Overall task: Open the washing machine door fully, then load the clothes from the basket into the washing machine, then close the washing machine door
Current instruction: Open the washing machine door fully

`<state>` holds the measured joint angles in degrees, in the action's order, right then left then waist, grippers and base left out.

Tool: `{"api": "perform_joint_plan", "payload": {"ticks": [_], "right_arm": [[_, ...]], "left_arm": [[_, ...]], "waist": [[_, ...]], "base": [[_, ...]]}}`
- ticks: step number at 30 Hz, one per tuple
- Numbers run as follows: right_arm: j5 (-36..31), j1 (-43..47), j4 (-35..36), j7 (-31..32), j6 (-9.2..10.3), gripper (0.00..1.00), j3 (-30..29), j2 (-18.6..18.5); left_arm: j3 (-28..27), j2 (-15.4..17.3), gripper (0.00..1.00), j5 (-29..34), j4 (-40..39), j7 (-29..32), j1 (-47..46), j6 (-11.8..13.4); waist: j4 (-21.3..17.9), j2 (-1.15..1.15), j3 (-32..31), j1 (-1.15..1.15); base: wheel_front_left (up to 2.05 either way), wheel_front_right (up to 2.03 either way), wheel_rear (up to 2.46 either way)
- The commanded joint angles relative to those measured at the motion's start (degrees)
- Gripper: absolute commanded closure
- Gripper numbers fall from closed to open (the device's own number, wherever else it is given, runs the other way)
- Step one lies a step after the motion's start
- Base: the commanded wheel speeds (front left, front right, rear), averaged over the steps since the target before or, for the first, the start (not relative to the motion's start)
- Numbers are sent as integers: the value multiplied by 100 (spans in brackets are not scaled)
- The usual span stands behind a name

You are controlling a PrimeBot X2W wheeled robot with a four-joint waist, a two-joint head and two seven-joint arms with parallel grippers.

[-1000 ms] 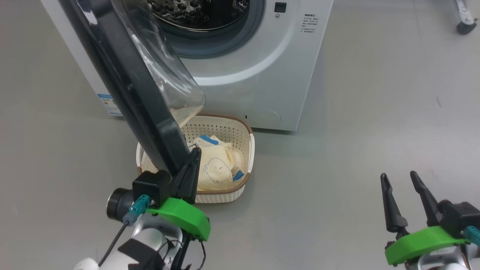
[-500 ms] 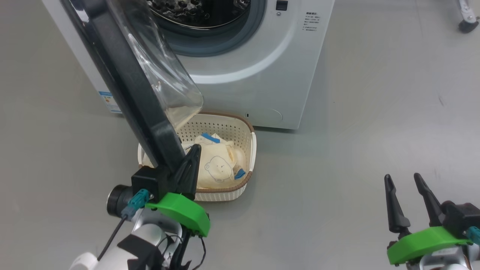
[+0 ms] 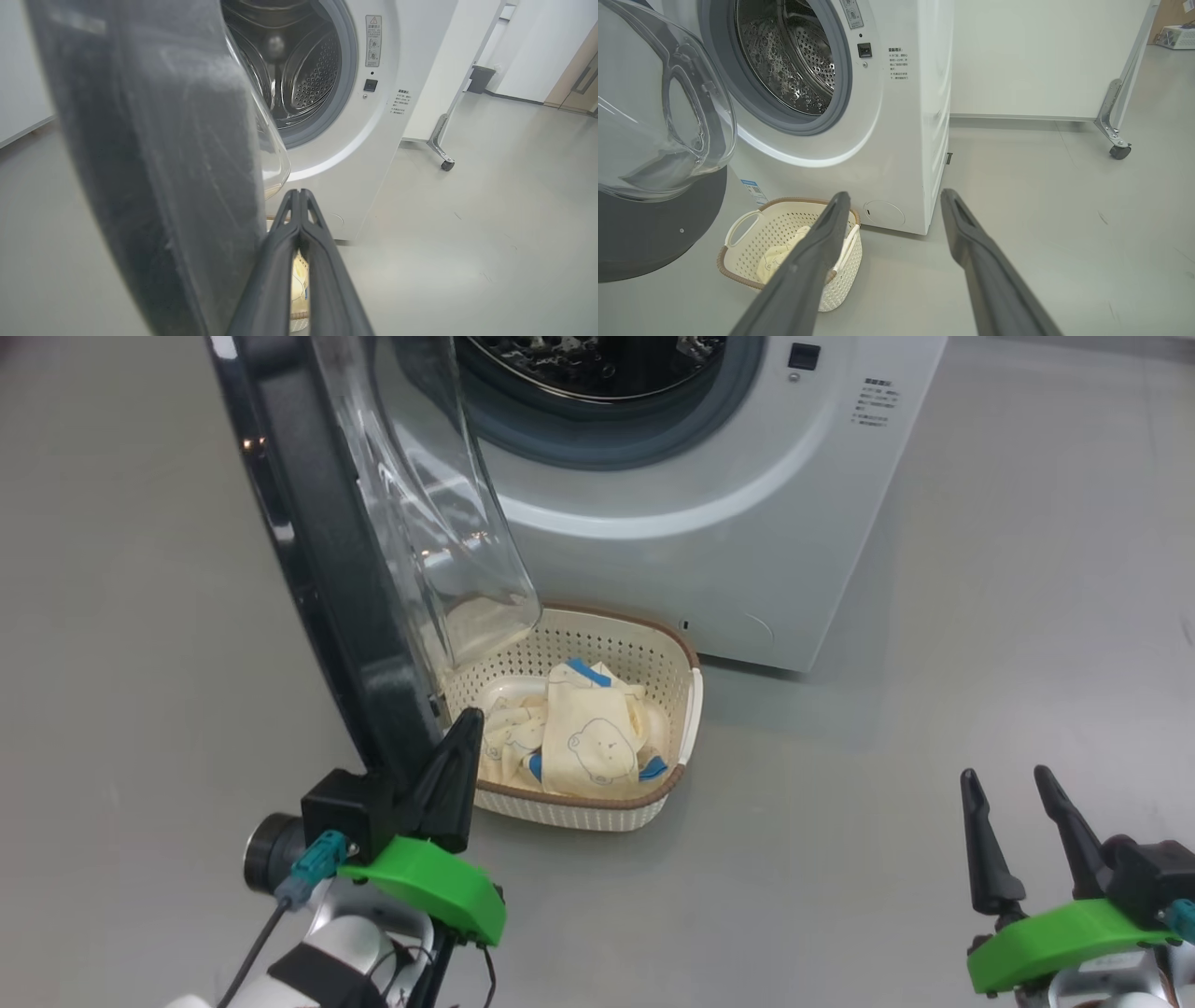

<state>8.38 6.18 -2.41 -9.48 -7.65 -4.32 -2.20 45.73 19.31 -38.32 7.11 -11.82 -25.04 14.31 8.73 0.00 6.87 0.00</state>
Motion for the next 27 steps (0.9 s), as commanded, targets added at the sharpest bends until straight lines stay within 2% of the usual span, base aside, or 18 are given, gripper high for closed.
{"api": "perform_joint_plan", "payload": {"ticks": [1,12,27], "right_arm": [[-59,-224,226,24,16,0,87,-67],[-127,-209,368,141,16,0,65,-67],[-119,-176,490,236,16,0,31,-67]], "left_arm": [[-324,191,100,38,-192,-46,-86,1546],[-737,222,100,-87,-146,-225,256,1750],[-1682,452,100,-27,54,-314,655,1891]], "waist": [[136,0,9,0],[584,0,10,0],[789,0,22,0]], "base": [[0,0,0],[0,0,0],[0,0,0]]}}
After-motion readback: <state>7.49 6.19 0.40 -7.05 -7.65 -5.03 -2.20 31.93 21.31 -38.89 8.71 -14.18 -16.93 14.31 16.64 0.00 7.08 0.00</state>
